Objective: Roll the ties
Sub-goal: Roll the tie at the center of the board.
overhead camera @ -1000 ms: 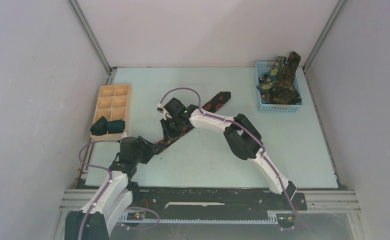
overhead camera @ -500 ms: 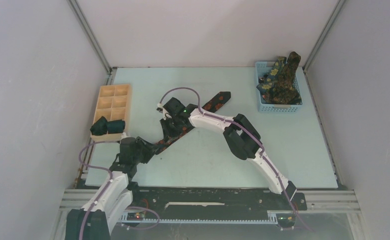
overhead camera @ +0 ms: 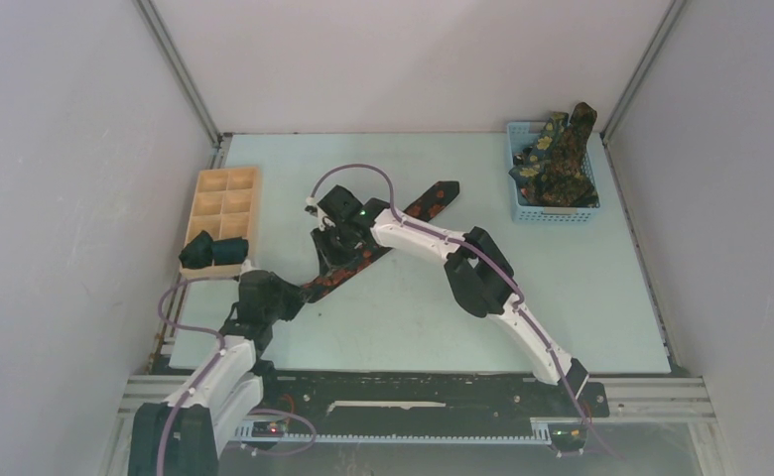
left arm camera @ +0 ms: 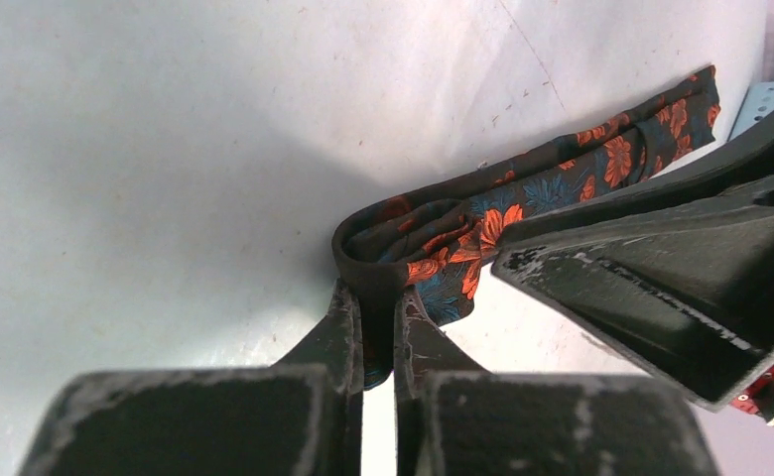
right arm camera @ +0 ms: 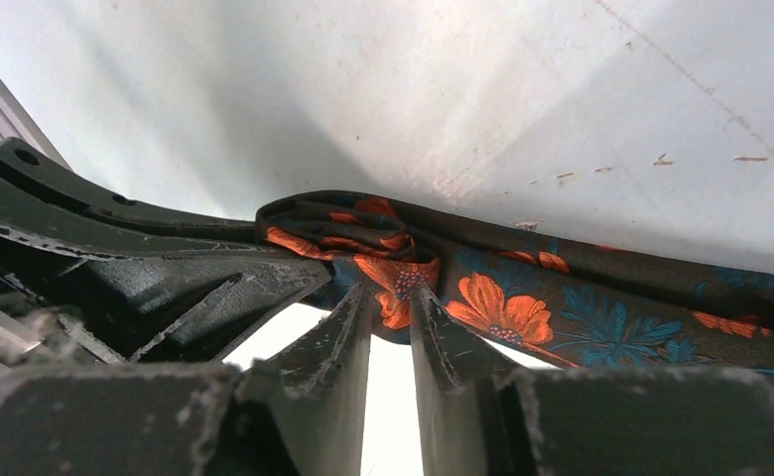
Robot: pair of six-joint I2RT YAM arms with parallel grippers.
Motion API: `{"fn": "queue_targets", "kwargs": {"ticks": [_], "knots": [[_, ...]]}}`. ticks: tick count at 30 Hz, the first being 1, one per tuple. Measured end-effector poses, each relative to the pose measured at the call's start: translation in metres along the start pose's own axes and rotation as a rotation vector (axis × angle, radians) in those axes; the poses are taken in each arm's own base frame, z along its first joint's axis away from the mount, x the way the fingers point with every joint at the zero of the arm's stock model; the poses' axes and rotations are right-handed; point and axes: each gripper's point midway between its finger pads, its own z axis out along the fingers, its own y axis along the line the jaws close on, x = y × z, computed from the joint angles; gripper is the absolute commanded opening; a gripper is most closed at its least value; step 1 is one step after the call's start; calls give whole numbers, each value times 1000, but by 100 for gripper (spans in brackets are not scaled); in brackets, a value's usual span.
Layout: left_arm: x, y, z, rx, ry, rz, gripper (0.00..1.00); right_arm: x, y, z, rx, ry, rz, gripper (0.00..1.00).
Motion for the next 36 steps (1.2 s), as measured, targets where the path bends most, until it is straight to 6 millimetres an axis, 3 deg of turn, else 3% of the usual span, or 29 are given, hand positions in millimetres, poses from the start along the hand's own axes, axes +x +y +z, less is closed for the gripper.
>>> {"fn": "queue_targets", "kwargs": {"ticks": [13,23,36], "knots": [[-12,-2,-16,-62,-30,15,0,-1,2,-1,22,-7,-10,22],[-14,-3,-23,-94,-17,19,0,9,21,7,3,3,-42,18],[-13,-2,-29,-112,-6,17,0,16,18,24,-12,21,-21,18]]}}
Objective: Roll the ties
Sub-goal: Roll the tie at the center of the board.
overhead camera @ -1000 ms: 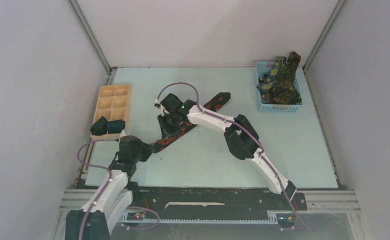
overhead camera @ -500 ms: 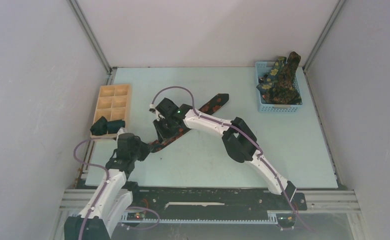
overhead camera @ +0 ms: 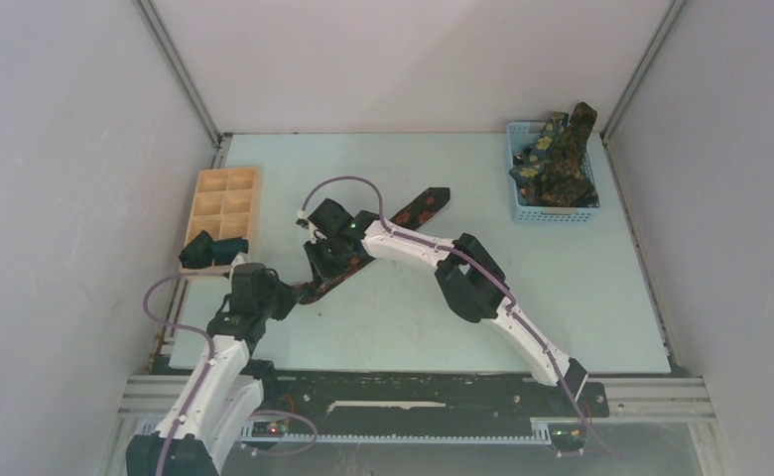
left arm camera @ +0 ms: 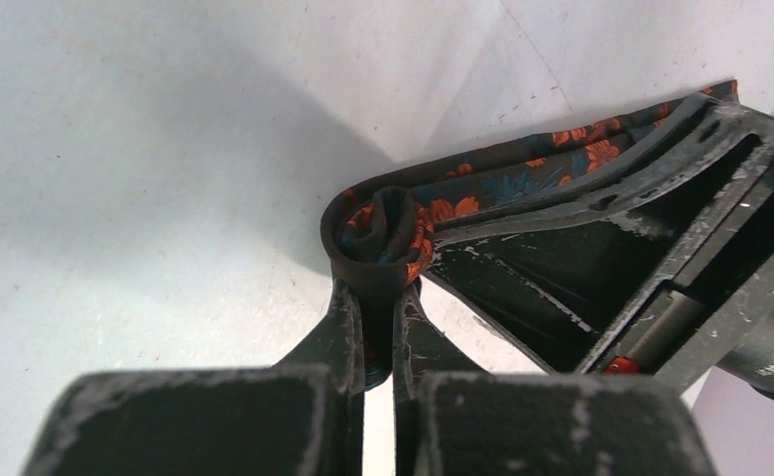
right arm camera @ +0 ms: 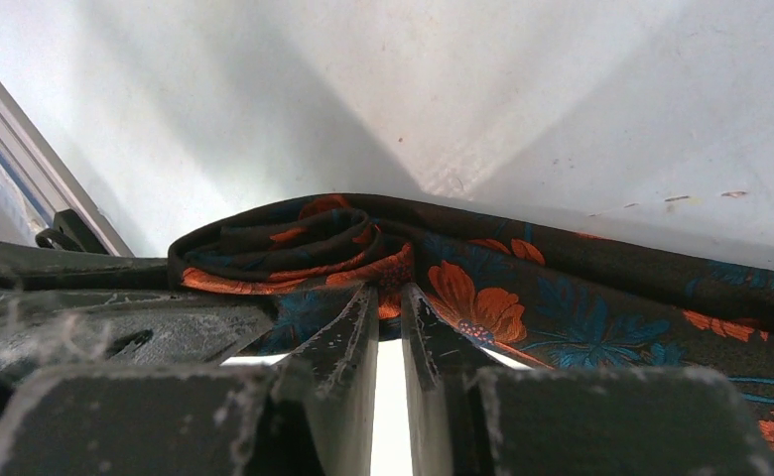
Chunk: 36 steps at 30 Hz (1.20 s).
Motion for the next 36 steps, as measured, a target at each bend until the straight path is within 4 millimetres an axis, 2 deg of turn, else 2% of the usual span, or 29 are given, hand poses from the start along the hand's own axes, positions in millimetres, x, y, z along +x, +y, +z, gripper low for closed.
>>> {"fn": "queue_targets", "kwargs": {"ticks": [10,25,36], "knots": [[-7,-8,-6,5,-6,8,0,-4,14,6,-25,-15,-22,18],[-9,-4,-8,-43,11,43,0,-2,35,17,-125,-11,13,19],[-11,-3,-2,-96,44,59,0,-3,30,22,-136,-17,23,20]]}}
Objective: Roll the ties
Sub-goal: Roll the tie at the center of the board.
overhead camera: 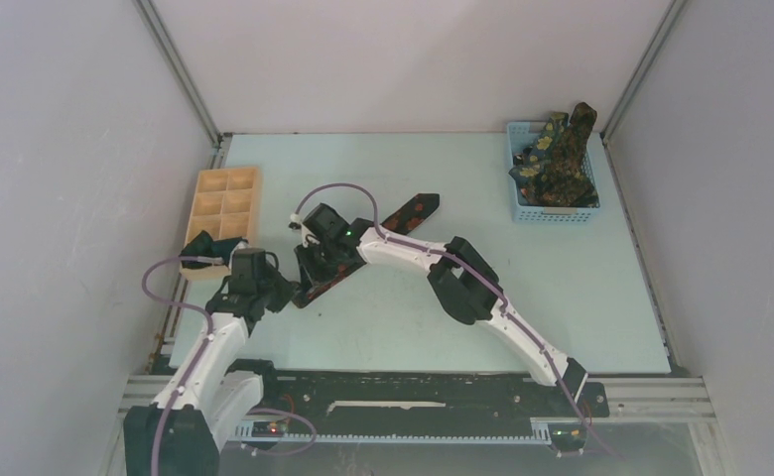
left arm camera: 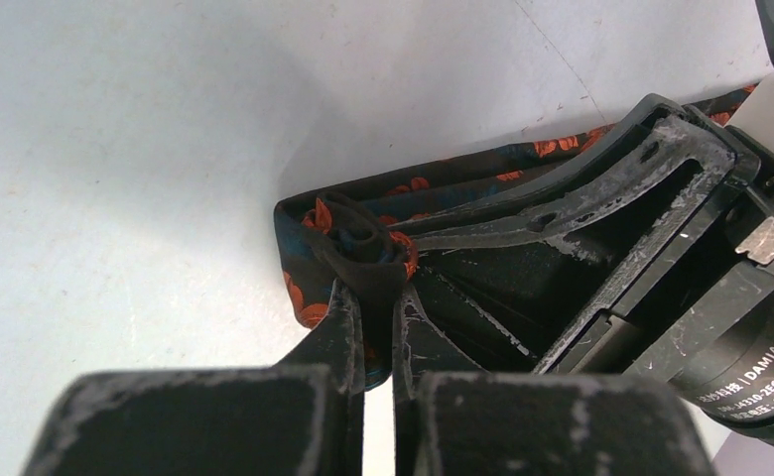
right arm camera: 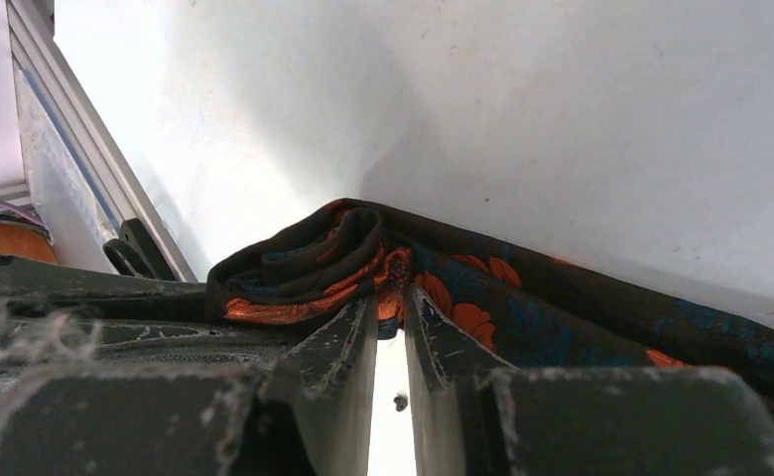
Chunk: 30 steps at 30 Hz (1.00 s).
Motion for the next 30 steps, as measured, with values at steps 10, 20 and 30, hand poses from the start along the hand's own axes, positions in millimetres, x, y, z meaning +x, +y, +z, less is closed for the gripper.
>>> {"fn": "queue_targets", "kwargs": {"ticks": [10,20,30], "knots": [[2,-10,12,-8,31,28,0,-2,-12,-2,0,-3,18,20],[3,-18,20,-4,43,47,0,-7,-22,-11,26,-20,15,23],[5,-21,27,2,56,55,0,-10,-35,-37,77,-41,7,27]]}}
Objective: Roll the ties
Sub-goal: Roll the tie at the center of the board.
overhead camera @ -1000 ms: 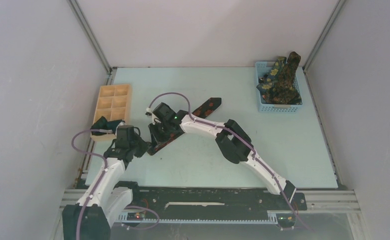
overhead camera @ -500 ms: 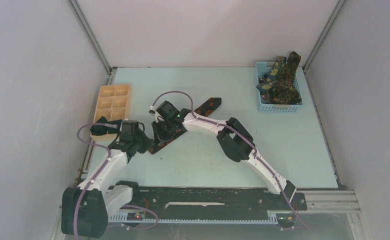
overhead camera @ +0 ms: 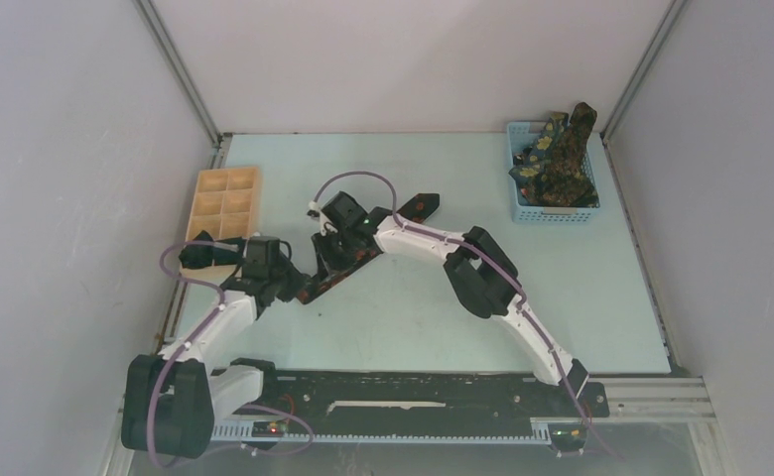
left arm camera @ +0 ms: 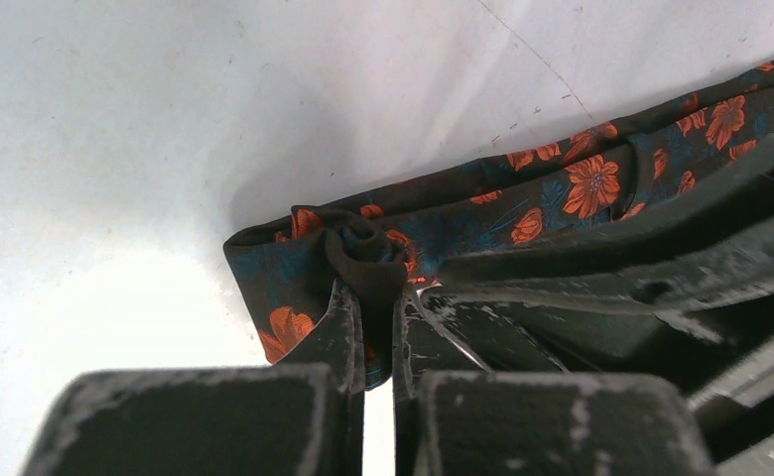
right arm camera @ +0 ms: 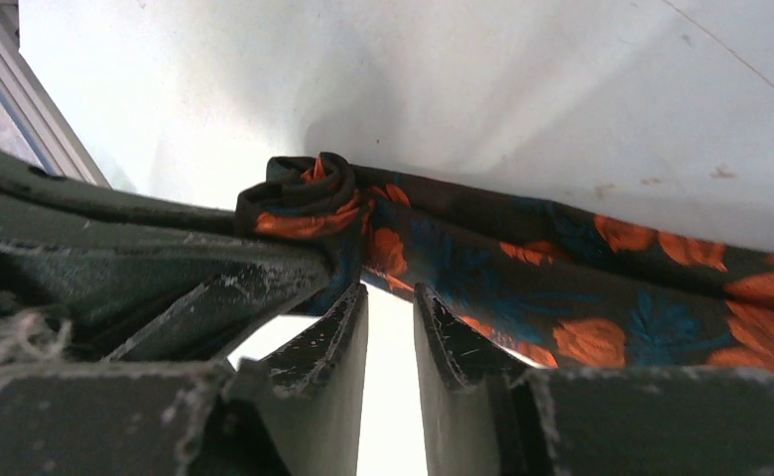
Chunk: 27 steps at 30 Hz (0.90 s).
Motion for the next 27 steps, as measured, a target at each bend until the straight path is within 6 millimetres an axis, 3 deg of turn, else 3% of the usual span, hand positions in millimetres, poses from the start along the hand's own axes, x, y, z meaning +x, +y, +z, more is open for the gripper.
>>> {"fn": "queue_targets", "kwargs": {"ticks": [3,9,16,21,27], "knots": [[0,-1,2,5,2,0,3,-2,-2,-11,3,-11,5,28],[0,-9,6,43,3,5,39,-6,-12,-26,13,-33,23,28],[2,-20,7,98,5,17,52,0,-27,-26,30,-25,45,29],[3,-23,6,127,-5,19,54,-1,-24,-27,26,-29,40,29],[7,-19,4,140,-17,12,42,-3,-20,-27,19,-38,32,31]]}}
